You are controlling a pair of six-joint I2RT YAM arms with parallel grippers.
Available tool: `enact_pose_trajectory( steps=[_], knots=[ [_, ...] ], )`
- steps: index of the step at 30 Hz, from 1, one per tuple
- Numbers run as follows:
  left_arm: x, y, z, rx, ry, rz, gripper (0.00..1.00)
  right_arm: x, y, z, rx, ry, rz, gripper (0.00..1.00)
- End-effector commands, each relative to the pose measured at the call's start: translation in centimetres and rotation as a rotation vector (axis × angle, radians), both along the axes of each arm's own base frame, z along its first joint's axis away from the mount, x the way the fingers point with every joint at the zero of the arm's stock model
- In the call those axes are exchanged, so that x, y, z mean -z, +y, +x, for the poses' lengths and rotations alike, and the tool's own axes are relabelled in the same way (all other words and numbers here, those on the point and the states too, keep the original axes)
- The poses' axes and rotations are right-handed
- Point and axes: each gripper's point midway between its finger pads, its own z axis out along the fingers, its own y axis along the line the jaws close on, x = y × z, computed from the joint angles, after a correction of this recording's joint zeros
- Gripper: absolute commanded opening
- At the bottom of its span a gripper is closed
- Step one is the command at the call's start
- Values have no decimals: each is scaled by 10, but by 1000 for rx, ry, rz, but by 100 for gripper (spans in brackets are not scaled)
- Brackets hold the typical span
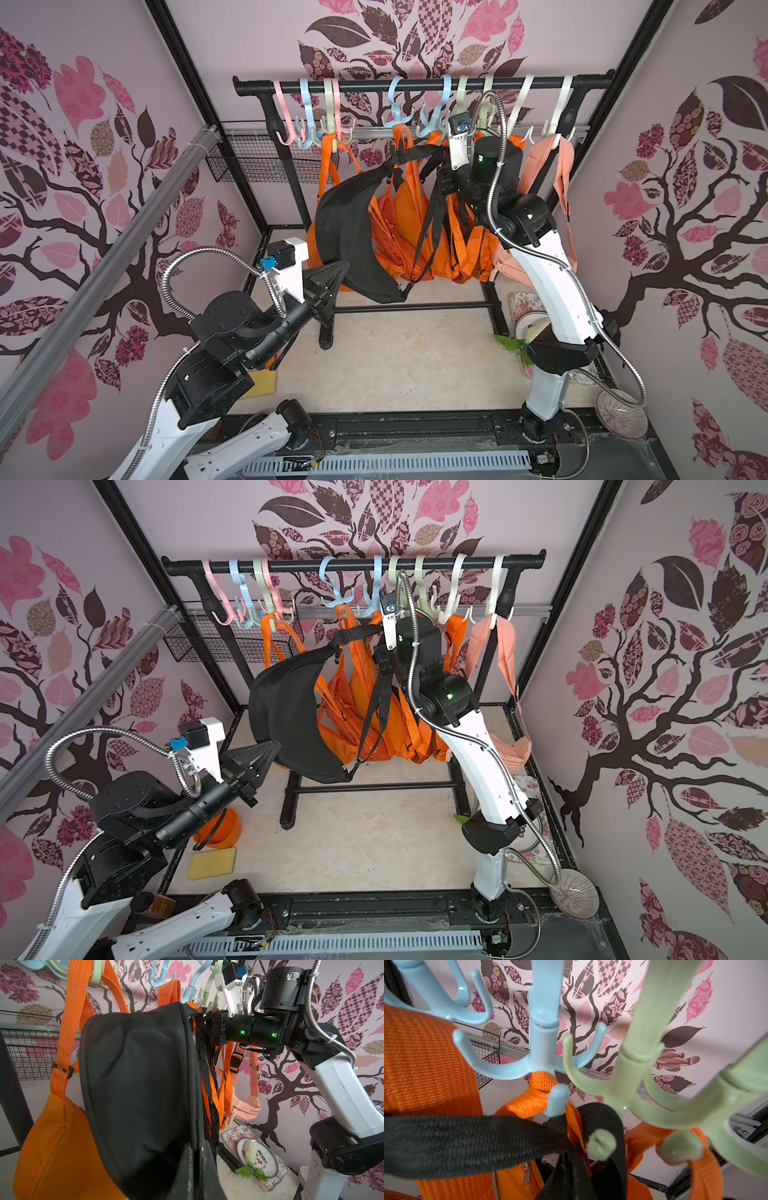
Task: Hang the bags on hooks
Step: Hang the bag on the hook.
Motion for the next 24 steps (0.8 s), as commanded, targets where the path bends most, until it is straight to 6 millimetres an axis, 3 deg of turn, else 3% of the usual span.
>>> enact_pose_trajectory(
  steps=[1, 5, 9, 15, 24],
  knots=[
    [-5, 1, -8, 34, -19, -37, 0, -55, -34, -53, -38, -108, 127, 0],
    [-16, 4, -16, 53, -45, -60, 0, -77, -52, -84, -67, -183, 176, 0],
    [-31, 3, -22, 81, -70, -80, 0, -95, -62, -91, -39, -221, 176, 0],
    [-44, -8, -16, 97, -90, -66, 0, -114, -68, -75, 59, -271, 128, 0],
    [-50, -19, -3, 87, -95, -61, 0, -98, -59, -37, 92, -259, 94, 0]
  ],
)
